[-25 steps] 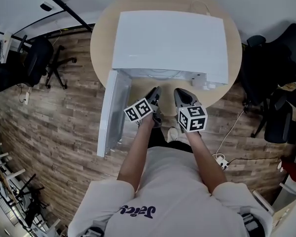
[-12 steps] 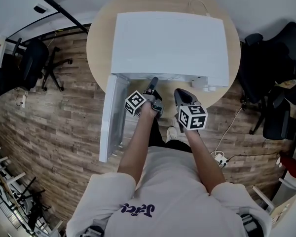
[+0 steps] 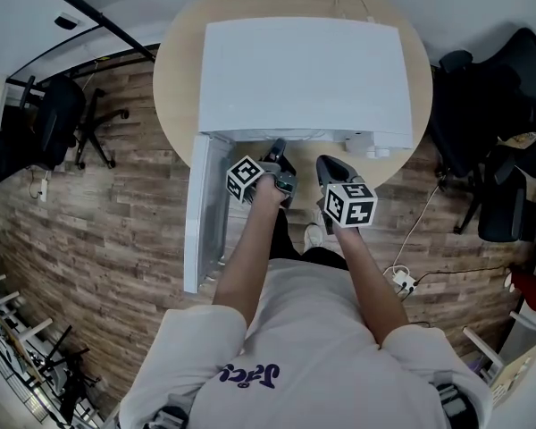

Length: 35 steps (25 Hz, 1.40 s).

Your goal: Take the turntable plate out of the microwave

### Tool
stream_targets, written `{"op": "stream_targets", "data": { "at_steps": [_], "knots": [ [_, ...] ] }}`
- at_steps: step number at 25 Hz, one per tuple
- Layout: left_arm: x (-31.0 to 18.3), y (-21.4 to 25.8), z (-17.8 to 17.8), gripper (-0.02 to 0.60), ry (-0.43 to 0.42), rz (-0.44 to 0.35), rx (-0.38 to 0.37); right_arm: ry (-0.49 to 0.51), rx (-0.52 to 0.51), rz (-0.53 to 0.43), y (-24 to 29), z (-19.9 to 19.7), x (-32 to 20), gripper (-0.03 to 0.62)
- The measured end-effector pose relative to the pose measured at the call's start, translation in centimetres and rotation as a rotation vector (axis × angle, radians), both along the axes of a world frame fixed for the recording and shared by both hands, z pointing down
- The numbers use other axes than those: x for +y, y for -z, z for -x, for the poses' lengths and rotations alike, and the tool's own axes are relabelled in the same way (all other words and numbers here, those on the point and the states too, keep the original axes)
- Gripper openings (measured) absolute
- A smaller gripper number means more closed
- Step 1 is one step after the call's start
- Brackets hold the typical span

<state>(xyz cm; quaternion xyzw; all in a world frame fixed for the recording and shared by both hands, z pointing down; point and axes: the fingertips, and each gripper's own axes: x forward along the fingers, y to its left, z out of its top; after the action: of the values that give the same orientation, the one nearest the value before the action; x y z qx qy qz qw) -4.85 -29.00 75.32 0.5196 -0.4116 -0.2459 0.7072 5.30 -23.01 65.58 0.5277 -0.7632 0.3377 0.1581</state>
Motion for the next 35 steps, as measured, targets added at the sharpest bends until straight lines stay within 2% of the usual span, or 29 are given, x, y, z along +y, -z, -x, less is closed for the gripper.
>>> {"op": "stream_targets", "data": {
  "at_steps": [7,11,13,18,25,27,28,32,35],
  "knots": [
    [0.8,0.5,-0.2,0.037,0.002,-0.012,-0.005,-0.026,-0.04,0.022,-0.5,-0.6,0.7,0.021],
    [1.5,0.3,0.1,0.037,0.052,0.017,0.033,-0.018,-0.046,0.03,-1.1,-0.6,0.9,0.021],
    [2.0,0.2,0.3,0.035,0.043,0.019,0.011,-0.014,-0.063,0.035,-1.4,-0.5,0.9,0.021],
    [4.1,-0.2,0.6,0.035,0.044,0.021,0.002,-0.043,-0.153,0.049,-2.3,-0.2,0.7,0.021],
    [6.1,0.6,0.9,0.035,0.072,0.036,0.038,-0.063,-0.247,-0.038,-1.8,0.2,1.0,0.023],
    [6.4,0.9,0.7,0.035,0.066,0.036,0.04,-0.091,-0.281,-0.02,-2.5,0.0,1.1,0.053],
    [6.4,1.0,0.7,0.035,0.063,0.036,0.042,-0.102,-0.302,0.001,-3.0,-0.1,1.2,0.129],
    [6.6,1.7,0.7,0.035,0.063,0.037,0.05,-0.14,-0.418,0.081,-5.1,-0.1,1.4,0.174],
    [6.5,2.4,0.6,0.035,0.061,0.028,0.056,-0.197,-0.673,0.115,-5.6,0.8,0.5,0.206]
  ]
}}
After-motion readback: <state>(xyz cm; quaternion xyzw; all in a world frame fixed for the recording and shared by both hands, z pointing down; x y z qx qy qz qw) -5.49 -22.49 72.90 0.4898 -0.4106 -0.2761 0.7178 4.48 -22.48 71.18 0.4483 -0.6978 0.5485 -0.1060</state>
